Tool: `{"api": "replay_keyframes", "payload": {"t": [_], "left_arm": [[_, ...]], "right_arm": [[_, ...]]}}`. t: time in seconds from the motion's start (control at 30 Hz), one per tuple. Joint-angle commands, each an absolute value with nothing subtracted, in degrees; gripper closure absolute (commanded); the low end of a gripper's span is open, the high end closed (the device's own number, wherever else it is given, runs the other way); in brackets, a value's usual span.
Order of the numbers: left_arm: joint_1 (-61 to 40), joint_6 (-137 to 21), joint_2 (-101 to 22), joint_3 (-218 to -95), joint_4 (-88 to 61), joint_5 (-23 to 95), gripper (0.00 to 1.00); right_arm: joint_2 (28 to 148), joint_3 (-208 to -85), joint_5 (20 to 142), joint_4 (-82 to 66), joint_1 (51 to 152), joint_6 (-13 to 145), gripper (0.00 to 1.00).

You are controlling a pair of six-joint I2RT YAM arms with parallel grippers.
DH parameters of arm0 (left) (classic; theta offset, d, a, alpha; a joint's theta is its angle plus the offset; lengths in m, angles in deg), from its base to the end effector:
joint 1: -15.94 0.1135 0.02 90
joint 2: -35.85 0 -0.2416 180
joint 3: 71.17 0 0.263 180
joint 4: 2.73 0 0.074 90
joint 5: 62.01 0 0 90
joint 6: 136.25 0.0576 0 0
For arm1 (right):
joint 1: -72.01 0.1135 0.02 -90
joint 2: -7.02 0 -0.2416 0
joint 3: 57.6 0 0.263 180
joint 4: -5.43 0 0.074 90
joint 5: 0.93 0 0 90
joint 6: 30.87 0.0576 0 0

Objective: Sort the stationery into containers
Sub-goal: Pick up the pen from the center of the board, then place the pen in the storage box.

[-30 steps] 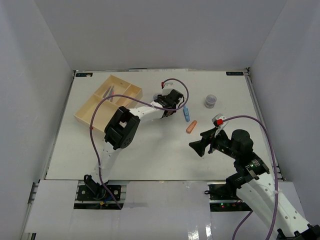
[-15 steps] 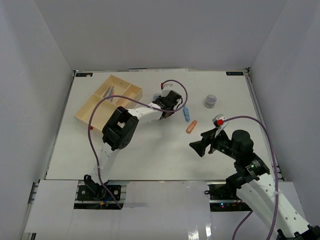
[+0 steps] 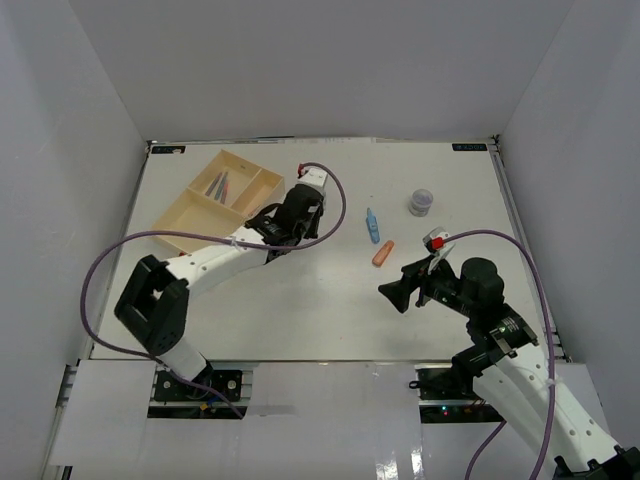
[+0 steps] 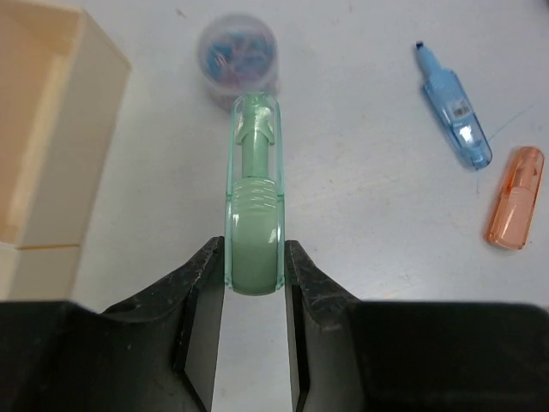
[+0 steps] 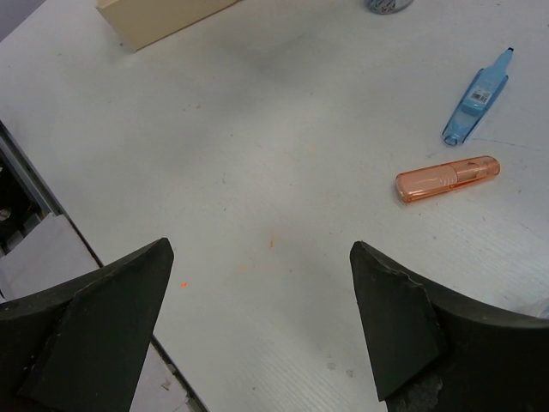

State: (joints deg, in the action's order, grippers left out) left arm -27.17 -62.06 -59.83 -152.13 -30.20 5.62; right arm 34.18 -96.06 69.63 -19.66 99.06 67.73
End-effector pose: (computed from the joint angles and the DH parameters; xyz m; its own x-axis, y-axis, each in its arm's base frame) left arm 0.3016 -0.2523 0.2016 -0.5878 0.2052 -0.7825 0.2764 0.9600 0.0441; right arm 0.1583 0.1024 0.2447 -0.3171 -0.0036 -0.9484 -0.6769 0.7013 0.2237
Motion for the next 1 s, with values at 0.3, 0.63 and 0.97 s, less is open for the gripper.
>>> {"api": "replay_keyframes", "payload": {"t": [0.3, 0.63, 0.97], "left_arm": [[-7.5, -32.1, -55.7, -153.9, -27.5, 20.6, 0.85], [2.0, -28.0, -61.5, -155.2, -25.8, 27.9, 0.82], [3.1, -30.3, -62.9, -156.5, -25.6, 30.5, 0.41]], "right_arm": [[36.3, -95.6, 68.2, -14.7, 99.0, 68.3, 0.10], [37.2, -95.5, 68.2, -14.7, 98.9, 68.2, 0.10], [38.5, -95.7, 68.2, -13.8, 98.9, 68.5, 0.10]]}}
